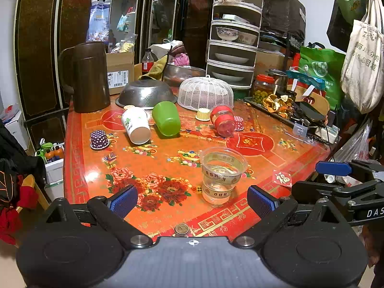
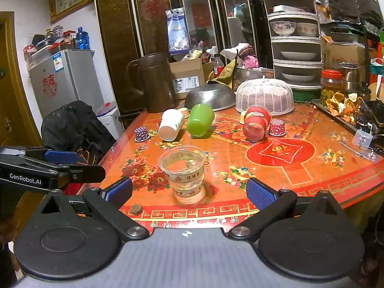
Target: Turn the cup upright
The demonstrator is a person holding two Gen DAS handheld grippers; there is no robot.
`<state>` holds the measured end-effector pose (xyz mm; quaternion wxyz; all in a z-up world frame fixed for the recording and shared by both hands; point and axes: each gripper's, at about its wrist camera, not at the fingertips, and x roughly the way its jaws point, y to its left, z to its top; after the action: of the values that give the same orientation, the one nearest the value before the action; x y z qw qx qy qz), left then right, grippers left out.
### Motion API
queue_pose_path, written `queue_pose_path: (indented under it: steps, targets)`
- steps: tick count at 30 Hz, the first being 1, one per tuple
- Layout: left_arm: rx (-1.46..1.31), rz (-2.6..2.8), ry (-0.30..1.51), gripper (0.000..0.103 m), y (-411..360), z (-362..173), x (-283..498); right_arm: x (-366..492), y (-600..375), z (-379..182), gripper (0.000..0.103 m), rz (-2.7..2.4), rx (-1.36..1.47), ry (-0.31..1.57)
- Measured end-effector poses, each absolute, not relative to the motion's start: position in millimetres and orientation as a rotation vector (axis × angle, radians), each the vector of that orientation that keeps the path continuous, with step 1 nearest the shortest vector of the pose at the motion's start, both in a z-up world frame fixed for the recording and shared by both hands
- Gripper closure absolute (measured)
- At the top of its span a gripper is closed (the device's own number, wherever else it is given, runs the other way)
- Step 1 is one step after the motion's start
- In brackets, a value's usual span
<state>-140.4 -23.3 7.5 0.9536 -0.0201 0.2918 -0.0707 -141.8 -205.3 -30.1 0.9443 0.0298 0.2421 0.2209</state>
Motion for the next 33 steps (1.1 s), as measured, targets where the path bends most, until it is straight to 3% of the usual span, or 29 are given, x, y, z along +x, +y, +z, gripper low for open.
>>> queue_pose_path:
  steps: [33]
  targets:
    - [-0.040, -0.151, 0.598, 0.004, -24.9, 3.5, -140.6, -141.9, -205.8, -28.4, 0.001, 0.457, 0.067, 0.487]
